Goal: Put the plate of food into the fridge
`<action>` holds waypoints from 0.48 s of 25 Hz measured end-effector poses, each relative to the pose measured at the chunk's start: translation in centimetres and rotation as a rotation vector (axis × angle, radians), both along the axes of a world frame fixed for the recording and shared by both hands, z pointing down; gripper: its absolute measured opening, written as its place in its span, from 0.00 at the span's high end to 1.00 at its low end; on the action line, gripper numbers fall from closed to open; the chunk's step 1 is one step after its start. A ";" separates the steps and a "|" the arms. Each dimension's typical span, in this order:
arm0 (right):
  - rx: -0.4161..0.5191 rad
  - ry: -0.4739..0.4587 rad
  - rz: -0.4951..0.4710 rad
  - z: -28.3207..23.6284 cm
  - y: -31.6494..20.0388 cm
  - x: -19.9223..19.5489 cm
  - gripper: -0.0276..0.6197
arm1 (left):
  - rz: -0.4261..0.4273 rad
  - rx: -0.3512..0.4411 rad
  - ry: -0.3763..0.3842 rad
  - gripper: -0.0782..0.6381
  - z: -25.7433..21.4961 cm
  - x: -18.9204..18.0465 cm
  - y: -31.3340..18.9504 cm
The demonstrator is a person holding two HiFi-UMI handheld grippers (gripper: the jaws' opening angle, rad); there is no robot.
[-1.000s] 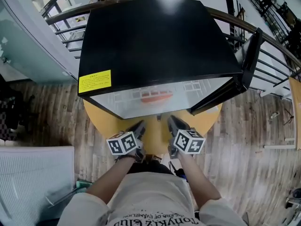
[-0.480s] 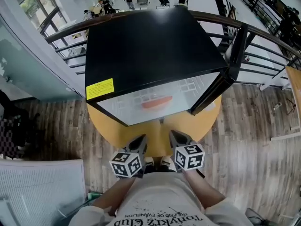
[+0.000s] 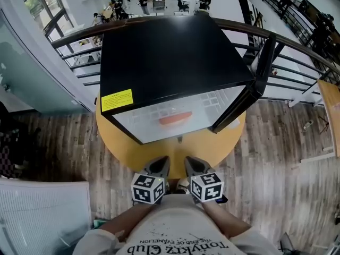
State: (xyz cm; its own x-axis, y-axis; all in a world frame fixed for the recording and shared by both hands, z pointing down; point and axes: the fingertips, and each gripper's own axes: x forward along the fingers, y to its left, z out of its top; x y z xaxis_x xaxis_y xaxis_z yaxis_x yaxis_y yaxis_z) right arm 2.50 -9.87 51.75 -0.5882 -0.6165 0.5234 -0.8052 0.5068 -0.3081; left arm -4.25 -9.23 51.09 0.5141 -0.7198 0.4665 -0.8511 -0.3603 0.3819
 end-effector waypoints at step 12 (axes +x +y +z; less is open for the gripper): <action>0.015 0.014 -0.001 -0.2 0.0 0.1 0.92 | 0.027 0.019 -0.029 0.86 0.2 0.3 0.0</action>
